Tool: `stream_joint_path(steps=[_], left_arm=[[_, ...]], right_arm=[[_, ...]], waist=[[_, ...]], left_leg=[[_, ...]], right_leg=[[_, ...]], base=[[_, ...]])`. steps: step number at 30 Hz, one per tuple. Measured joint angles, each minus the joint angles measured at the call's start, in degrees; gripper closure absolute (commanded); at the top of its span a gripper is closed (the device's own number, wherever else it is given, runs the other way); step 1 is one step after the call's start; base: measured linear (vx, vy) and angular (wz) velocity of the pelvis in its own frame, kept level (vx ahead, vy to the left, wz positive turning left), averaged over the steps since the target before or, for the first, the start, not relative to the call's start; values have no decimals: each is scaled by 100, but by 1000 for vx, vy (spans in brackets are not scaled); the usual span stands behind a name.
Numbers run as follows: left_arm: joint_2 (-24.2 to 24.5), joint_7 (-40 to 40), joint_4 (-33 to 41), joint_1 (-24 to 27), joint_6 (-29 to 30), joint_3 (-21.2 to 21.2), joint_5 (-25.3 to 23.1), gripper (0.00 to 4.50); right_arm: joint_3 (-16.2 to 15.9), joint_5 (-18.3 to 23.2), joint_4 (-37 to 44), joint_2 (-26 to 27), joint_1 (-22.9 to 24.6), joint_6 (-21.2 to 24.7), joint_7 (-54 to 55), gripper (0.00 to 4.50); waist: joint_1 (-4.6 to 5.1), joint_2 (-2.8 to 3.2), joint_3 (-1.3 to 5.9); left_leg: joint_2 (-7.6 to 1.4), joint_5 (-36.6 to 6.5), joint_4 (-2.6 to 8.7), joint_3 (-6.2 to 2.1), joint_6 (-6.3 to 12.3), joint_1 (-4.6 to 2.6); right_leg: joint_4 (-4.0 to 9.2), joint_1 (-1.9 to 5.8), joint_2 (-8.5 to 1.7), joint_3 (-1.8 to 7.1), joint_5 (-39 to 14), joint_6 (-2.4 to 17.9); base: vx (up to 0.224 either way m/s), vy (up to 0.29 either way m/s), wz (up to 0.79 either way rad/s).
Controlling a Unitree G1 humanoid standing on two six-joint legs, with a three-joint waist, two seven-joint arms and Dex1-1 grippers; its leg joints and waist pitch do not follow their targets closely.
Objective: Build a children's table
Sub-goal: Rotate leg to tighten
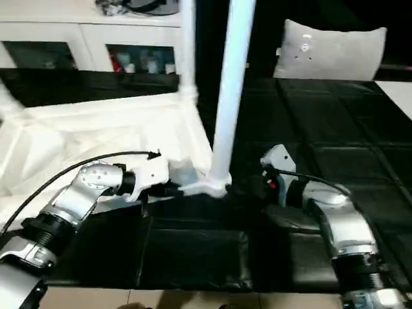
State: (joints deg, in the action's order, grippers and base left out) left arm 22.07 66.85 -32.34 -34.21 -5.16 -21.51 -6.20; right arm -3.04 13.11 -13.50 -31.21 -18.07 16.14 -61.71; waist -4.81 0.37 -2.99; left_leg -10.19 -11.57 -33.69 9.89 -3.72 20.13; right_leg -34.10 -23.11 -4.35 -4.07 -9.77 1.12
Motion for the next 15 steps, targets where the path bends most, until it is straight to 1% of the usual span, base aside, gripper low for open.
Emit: stream_joint_path(steps=[1,2,3,4,8,9,10,11,12,15], left_arm=[[48,155,2,9,-54,-19,54,450],[80,282,4,21,-107,-31,104,450],[118,419,11,29,-154,-61,156,450],[128,486,20,30,-176,-82,171,450],[204,945,184,106,-354,-224,283,450],[206,996,204,110,-371,-256,296,450],[210,1041,230,110,-376,-287,306,450],[209,1064,251,110,-381,-319,311,450],[207,1083,256,110,-385,-325,311,450],[208,1193,279,111,-392,-350,330,450]], right_arm=[[-39,32,1,-71,0,-25,-167,3],[-79,62,0,-120,-8,-34,-306,19],[-128,89,0,-147,-17,-42,-445,19],[-154,98,0,-154,-19,-43,-521,30],[-424,224,4,-157,-26,-6,-1024,76],[-448,232,4,-150,-26,3,-1095,76],[-486,256,4,-146,-26,16,-1176,76],[-537,279,4,-139,-26,26,-1236,101],[-552,286,4,-129,-26,46,-1257,101],[-642,322,0,-88,-26,98,-1408,121]], waist=[[-29,0,0],[-48,0,0],[-69,0,0],[-86,-1,0],[-166,-2,0],[-182,-4,-2],[-195,-5,-2],[-205,-5,-2],[-206,-5,-2],[-205,-5,-2]], left_leg=[[0,0,1,0,0,0],[0,0,0,0,0,-1],[-1,0,1,0,0,-5],[-1,0,-1,0,0,-5],[-1,0,-12,0,0,-4],[-2,1,-13,1,0,-3],[-2,1,-14,1,-1,-3],[-2,1,-17,1,-1,-2],[-2,1,-18,1,-1,-1],[-2,1,-20,2,0,-1]], right_leg=[[0,0,0,0,0,0],[-1,0,0,0,0,0],[-1,0,0,-1,0,0],[-3,0,0,-1,0,0],[-5,0,-3,0,1,1],[-7,1,-4,0,1,1],[-7,3,-4,0,0,1],[-7,4,-5,0,0,1],[-7,5,-5,1,0,1],[-7,6,-5,2,0,1]], base=[[0,0,0],[0,0,0],[0,0,0],[0,0,0],[0,0,0],[0,0,0],[0,0,0],[0,0,0],[0,0,0],[0,0,0]])
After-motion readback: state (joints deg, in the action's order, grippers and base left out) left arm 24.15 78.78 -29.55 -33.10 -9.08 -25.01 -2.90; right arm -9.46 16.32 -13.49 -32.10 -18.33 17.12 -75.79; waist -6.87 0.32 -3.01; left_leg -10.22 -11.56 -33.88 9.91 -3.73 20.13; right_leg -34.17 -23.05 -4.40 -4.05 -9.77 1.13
